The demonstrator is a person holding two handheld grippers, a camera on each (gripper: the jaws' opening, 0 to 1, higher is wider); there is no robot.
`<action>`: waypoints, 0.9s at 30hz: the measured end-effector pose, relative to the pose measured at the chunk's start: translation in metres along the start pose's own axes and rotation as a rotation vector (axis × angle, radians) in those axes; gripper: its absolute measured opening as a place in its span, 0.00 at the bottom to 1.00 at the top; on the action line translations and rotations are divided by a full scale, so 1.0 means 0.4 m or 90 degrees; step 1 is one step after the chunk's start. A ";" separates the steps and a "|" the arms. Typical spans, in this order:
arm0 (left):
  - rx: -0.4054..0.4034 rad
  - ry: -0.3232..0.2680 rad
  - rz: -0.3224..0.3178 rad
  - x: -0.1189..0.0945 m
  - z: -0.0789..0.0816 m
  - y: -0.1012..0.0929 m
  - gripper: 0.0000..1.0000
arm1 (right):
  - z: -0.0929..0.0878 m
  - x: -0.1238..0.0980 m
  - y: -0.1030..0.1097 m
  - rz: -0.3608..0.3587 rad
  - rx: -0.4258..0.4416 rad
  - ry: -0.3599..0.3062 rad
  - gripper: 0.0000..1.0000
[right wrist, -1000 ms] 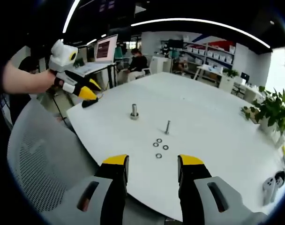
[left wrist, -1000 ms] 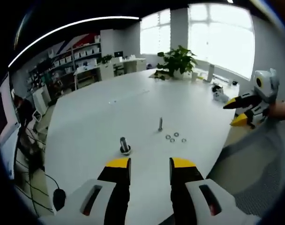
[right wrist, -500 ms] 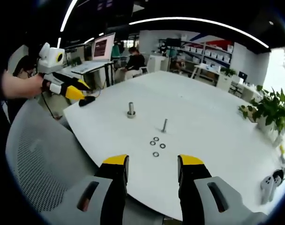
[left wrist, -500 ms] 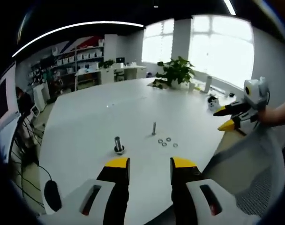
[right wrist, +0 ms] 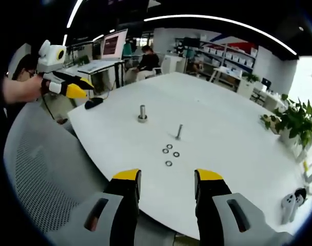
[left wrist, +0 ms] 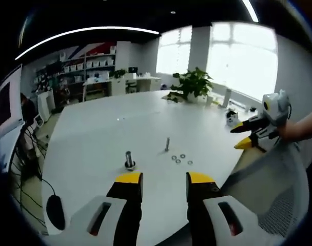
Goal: Place the washer onto the threaded stud by aligning its center hole with the stud, sliding it down to the base, and recovering from edge contact or off-axis alignment until the washer reaches the visible bottom stop.
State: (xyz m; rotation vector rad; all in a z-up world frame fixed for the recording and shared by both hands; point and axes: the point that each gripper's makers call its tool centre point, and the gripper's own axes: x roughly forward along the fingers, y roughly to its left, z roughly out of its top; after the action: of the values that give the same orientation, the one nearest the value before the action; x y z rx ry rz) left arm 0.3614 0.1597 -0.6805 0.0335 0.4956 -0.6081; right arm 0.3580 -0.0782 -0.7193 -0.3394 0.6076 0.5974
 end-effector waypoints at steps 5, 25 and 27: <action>-0.003 -0.008 -0.012 -0.004 0.001 -0.007 0.32 | -0.006 0.002 0.000 -0.001 0.002 0.007 0.44; -0.040 -0.032 -0.028 -0.011 0.009 -0.008 0.31 | -0.038 0.010 0.000 -0.012 -0.012 0.051 0.44; -0.038 -0.033 -0.030 -0.011 0.012 -0.011 0.32 | -0.039 0.011 -0.001 -0.012 -0.012 0.054 0.44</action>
State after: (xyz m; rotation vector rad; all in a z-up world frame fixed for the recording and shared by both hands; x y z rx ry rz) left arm 0.3581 0.1576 -0.6737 -0.0514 0.4646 -0.6386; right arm 0.3547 -0.0840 -0.7341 -0.3900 0.6802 0.5736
